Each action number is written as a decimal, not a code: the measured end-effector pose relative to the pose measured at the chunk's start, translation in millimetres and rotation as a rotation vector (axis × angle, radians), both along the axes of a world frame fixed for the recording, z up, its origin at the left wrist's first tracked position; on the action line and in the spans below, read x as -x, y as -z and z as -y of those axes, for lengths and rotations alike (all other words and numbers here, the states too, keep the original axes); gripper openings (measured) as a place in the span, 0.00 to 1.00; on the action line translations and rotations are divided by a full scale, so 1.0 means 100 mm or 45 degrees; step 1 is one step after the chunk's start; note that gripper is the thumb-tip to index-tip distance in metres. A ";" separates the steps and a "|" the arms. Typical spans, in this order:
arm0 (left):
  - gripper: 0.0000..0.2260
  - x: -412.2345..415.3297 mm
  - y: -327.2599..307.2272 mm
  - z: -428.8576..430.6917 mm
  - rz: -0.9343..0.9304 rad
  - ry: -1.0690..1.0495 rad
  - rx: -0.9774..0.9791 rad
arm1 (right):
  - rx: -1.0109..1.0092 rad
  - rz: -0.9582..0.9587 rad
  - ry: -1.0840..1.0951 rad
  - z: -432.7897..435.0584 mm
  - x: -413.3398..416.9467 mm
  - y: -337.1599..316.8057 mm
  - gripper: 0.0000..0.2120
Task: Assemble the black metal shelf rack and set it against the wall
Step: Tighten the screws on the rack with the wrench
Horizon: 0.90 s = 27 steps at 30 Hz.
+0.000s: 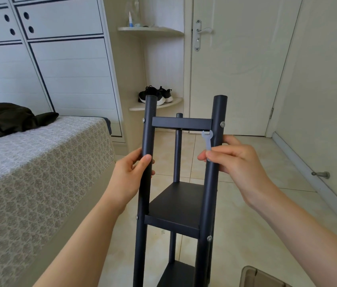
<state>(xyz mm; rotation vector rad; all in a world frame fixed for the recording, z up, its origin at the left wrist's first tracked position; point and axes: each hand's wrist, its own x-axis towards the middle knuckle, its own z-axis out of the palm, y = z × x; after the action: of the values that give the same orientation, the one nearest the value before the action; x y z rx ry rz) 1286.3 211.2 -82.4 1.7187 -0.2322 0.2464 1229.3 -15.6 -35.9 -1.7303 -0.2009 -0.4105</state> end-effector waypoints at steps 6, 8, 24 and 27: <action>0.16 -0.05 -0.04 0.02 0.055 -0.294 -0.126 | 0.026 -0.036 -0.201 0.00 0.00 -0.06 0.11; 0.23 0.00 -0.02 0.02 0.087 -0.362 -0.260 | 0.020 -0.052 -0.249 -0.04 -0.01 -0.06 0.10; 0.04 0.47 -0.09 0.58 -0.150 0.091 0.220 | 0.007 -0.135 -0.264 -0.35 -0.18 -0.14 0.11; 0.04 0.44 -0.06 0.56 -0.048 0.053 0.227 | 0.001 -0.141 -0.300 -0.39 -0.21 -0.14 0.11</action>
<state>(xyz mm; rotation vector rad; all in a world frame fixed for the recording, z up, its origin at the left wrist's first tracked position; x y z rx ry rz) 1242.5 155.0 -76.1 1.5388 -0.2117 0.1975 1249.9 23.8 -21.9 -1.7016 -0.3207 -0.1414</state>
